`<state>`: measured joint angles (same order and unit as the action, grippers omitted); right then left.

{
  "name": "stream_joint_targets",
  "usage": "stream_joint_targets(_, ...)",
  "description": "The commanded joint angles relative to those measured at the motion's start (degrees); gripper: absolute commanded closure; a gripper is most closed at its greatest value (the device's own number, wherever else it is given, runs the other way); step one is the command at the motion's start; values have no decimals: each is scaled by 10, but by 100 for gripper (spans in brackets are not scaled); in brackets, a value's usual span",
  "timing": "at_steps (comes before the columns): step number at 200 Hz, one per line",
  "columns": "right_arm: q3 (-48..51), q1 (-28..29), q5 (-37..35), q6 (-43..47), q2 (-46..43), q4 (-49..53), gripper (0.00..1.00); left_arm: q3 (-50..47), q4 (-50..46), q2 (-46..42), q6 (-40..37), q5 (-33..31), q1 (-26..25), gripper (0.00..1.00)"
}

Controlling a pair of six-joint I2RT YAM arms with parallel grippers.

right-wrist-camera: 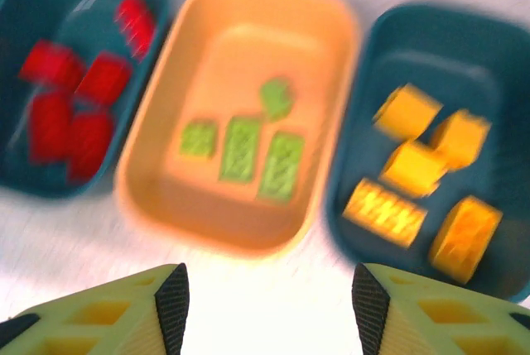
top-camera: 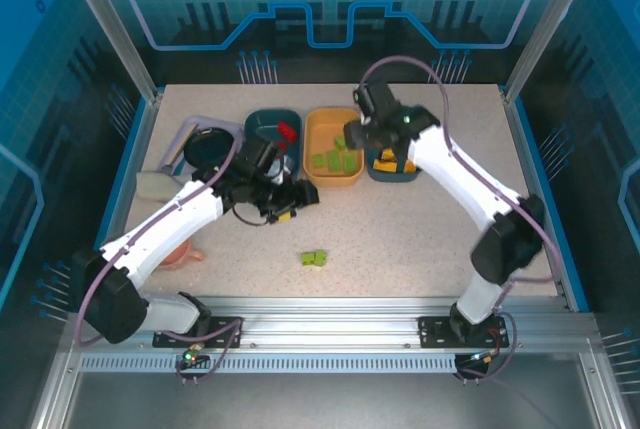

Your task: Sort the legos into containers by color

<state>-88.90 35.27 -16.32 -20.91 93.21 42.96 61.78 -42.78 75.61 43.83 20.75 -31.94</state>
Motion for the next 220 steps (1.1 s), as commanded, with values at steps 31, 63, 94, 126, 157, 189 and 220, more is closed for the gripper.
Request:
stream_joint_targets(31, 282, 131, 79, -98, -150, -40, 42, -151, 17, -59, 65, -27, -82, 29)
stream_joint_targets(63, 339, 191, 72, -131, -186, -32, 41, -210, 58, -80, 162, -58, -89, 27)
stream_joint_targets(94, 353, 197, 62, -139, -195, -34, 41, -218, 80, -67, 233, -80, -89, 27)
stream_joint_targets(126, 364, 195, 53, -144, -200, -33, 40, -180, 96, -15, 256, -81, -89, 27)
stream_joint_targets(157, 382, 188, 55, -153, -215, -38, 40, -95, 40, 57, 209, -95, -97, 27)
stream_joint_targets(189, 396, 174, 58, -146, -226, -38, 39, -21, -27, 106, 132, -127, -115, 26)
stream_joint_targets(220, 399, 161, 62, -141, -236, -37, 39, -27, -62, 128, 152, -136, -125, 27)
